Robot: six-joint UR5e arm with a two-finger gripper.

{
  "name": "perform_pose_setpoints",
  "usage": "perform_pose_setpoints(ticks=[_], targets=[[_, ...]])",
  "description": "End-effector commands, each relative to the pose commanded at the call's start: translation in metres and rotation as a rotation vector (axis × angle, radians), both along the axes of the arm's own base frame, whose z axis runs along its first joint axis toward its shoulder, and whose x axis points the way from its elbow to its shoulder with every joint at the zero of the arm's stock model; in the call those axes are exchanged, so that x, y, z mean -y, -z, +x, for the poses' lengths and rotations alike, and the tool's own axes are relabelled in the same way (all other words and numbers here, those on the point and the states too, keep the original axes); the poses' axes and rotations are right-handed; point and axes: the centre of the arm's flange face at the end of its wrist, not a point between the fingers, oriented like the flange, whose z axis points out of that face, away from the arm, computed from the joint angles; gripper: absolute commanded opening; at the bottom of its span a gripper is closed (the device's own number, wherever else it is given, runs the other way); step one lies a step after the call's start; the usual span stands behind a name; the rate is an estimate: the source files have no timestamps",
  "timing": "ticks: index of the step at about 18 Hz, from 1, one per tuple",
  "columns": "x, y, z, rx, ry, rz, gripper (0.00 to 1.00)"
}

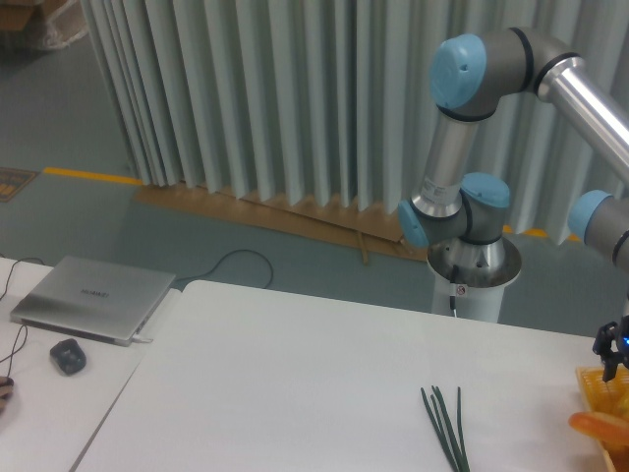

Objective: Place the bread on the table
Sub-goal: 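Lower the gripper into the basket and close it on a baguette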

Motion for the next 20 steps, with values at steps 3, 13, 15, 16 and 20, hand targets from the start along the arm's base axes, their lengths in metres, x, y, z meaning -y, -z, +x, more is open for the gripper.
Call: perform_pose_setpoints(ticks=[3,13,15,16,20], targets=[[-0.003,0.005,-0.004,-0.008,0.003,0.003,1.00],[-0.006,0.028,-0.020,-0.010,0.000,0.004,1.00],[-0.005,0.030,-0.021,-0.008,-0.002,0.003,1.00],[-0.005,0.030,-0.021,-0.009,-0.003,0.002,1.00],[0.001,0.030,-0.022,-0.037,0.161,-0.053,1.00]])
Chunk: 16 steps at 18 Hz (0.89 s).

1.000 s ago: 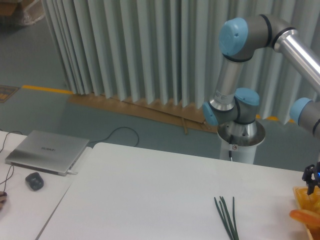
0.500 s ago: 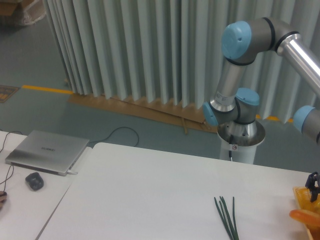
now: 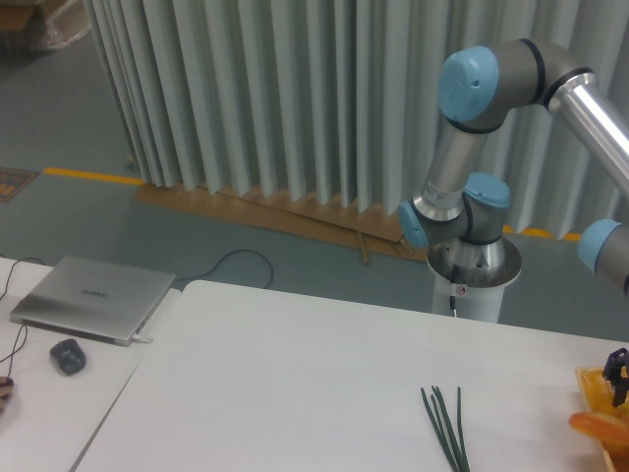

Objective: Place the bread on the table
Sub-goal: 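Lower the gripper into the basket and close it on a baguette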

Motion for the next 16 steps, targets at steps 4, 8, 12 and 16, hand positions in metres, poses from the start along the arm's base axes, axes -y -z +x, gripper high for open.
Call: perform_pose_setpoints(ticks=[4,8,12,16], targets=[[0.005,0.002,-0.003,0.004,-0.021,0.016,1.00],[0.009,0.011,-0.007,0.019,-0.068,0.029,1.00],[0.005,0.025,-0.008,0.026,-0.091,0.028,1.00],[0.003,0.034,-0.012,0.017,-0.110,0.032,1.00]])
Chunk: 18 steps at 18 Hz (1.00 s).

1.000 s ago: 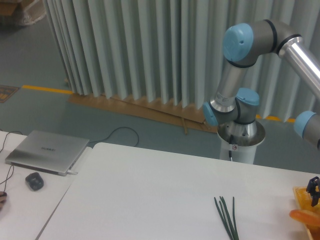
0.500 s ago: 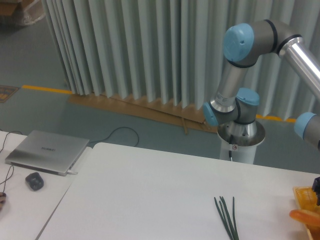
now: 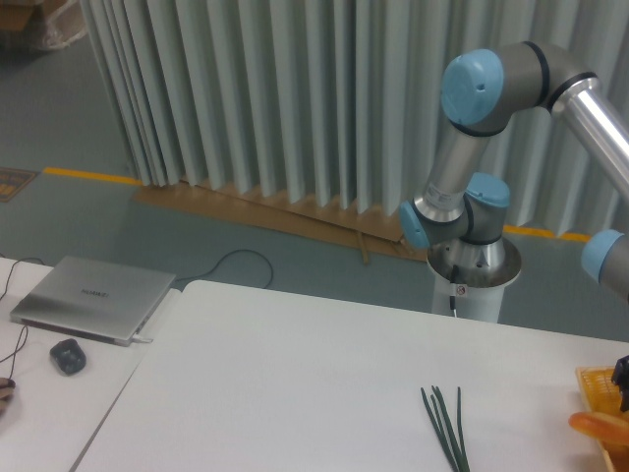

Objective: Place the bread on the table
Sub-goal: 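Lower the gripper into the basket and close it on a baguette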

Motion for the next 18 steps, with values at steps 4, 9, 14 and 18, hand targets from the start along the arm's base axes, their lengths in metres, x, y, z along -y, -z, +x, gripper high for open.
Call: perform_pose_setpoints(ticks=[4,9,14,18], targets=[[-0.001,0.002,0.004,0.005,0.001,-0.003,1.00],[-0.005,0.003,0.009,0.003,0.009,-0.008,1.00],[-0.016,-0.001,0.026,-0.046,-0.122,-0.054,1.00],[-0.010,-0.001,0.029,-0.065,-0.083,-0.090,1.00]])
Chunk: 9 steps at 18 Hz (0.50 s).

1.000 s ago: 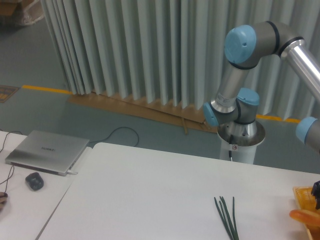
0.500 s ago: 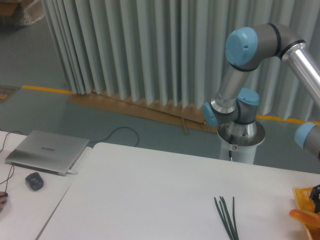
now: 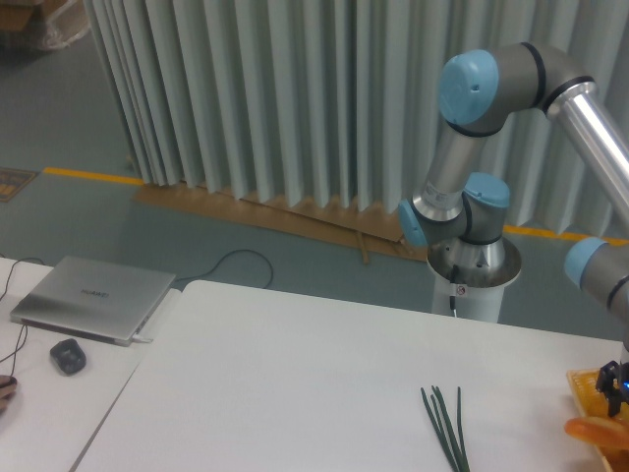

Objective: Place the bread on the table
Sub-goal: 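Lower the gripper into the basket and close it on a baguette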

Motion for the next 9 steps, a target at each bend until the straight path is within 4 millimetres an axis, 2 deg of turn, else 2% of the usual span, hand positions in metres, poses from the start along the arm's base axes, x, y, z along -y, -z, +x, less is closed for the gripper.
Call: perform_pose_setpoints(ticks=[4,7,9], targets=[[-0.003,0.017,-0.006,0.015,0.001,-0.014,1.00],[-0.005,0.021,-0.007,0.020,0.009,-0.017,1.00],[-0.002,0.022,-0.007,0.027,0.022,-0.022,0.77]])
